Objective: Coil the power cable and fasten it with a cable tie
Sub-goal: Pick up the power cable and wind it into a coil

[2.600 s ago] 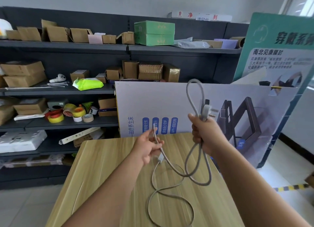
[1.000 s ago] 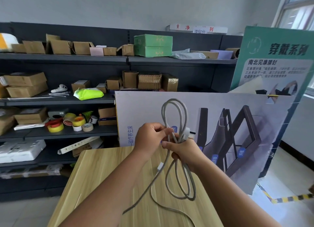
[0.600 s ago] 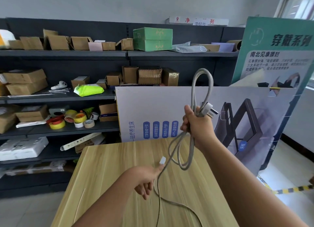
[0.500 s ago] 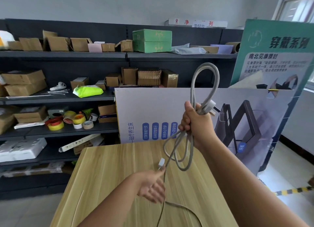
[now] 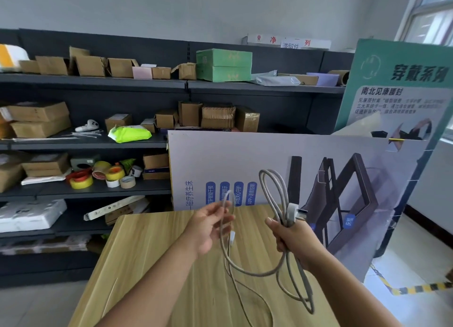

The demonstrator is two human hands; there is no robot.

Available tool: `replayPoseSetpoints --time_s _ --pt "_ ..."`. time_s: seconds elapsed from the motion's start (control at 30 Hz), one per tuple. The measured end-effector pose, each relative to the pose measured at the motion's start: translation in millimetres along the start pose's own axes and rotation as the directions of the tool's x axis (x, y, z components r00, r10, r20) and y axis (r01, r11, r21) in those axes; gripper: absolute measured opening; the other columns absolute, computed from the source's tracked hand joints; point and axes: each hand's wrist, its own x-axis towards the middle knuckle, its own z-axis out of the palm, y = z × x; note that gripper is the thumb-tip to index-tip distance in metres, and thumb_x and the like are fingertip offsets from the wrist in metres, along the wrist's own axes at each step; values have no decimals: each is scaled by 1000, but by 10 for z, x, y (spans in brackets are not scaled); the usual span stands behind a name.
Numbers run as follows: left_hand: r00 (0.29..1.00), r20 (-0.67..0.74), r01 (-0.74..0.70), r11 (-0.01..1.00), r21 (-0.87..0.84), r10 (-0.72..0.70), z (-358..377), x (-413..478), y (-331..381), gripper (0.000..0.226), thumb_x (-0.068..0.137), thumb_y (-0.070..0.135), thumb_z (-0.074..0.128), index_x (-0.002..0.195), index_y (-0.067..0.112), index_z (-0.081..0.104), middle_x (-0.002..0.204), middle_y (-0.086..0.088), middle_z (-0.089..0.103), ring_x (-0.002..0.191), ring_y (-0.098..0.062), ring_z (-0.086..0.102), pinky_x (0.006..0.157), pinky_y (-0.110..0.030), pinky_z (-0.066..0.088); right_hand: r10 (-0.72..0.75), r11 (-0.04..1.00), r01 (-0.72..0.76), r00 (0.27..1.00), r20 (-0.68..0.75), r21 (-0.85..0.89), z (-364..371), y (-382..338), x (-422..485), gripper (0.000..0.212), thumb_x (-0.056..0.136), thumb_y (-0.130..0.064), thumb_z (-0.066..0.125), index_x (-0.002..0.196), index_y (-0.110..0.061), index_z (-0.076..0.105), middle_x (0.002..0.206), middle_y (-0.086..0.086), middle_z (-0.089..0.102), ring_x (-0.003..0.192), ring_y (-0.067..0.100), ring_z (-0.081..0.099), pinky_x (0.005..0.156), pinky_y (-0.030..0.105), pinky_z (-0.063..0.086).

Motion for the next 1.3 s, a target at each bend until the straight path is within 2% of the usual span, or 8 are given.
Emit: replayPoseSetpoints --time_s 0.2,0.43,0.57,0.67,0.83,0.97,1.17,1.3 --pt "974 98 -224 932 286 204 663 -214 -232 26 92 -3 57 107 9 74 88 -2 77 82 -12 72 66 -23 56 20 882 -9 1000 -19 472 397 -112 116 21 96 -17 57 98 0 69 86 16 76 77 23 73 68 33 60" --pt "891 15 -374 715 591 453 577 -232 -271 36 66 22 86 70 19 50 61 7 58 54 -3 53 56 -16 46 0 825 -12 1000 22 564 459 -191 155 22 92 -11 63 76 1 73 73 17 72 69 27 69 70 36 57" --pt "927 -97 -311 888 339 362 323 -179 -159 26 86 39 66 100 19 56 93 4 57 82 -9 50 71 -24 38 -76 810 20 995 72 586 294 -284 169 25 93 -13 60 69 -12 54 48 1 47 41 16 49 50 31 47" --pt "973 -27 -163 768 619 228 106 -7 -249 45 99 26 51 143 31 43 141 5 47 128 -13 45 97 -28 36 -214 682 -63 935 282 728 222 -418 100 28 93 -12 57 67 -15 46 42 -5 37 32 7 36 39 24 40" --pt "977 211 -188 603 775 34 95 -43 -342 29 103 21 43 124 19 63 109 3 68 101 -5 62 80 -3 44 -385 630 -74 835 393 773 123 -618 48 29 78 -16 77 63 -15 52 39 -7 40 28 3 36 36 20 39" --pt "982 166 -181 699 691 90 33 -101 -259 20 100 15 49 100 14 68 81 -7 67 71 -18 69 81 -43 60 -272 792 125 949 162 598 -130 -597 130 27 80 -15 76 63 -17 55 44 -3 38 32 8 34 39 24 36" --pt "925 -58 -328 868 371 375 409 -277 442 19 98 15 53 102 8 70 80 -11 58 50 -13 62 54 -30 58 -128 984 124 992 20 126 -46 -371 128 22 84 -29 73 77 -11 63 57 3 51 48 15 47 55 32 47" --pt "908 -55 -377 868 323 415 756 -345 538 14 94 14 61 101 3 67 73 -8 64 52 -14 68 52 -30 58 -119 985 111 991 58 132 174 -370 73 22 86 -29 71 79 -10 64 51 4 51 44 13 47 50 27 43"
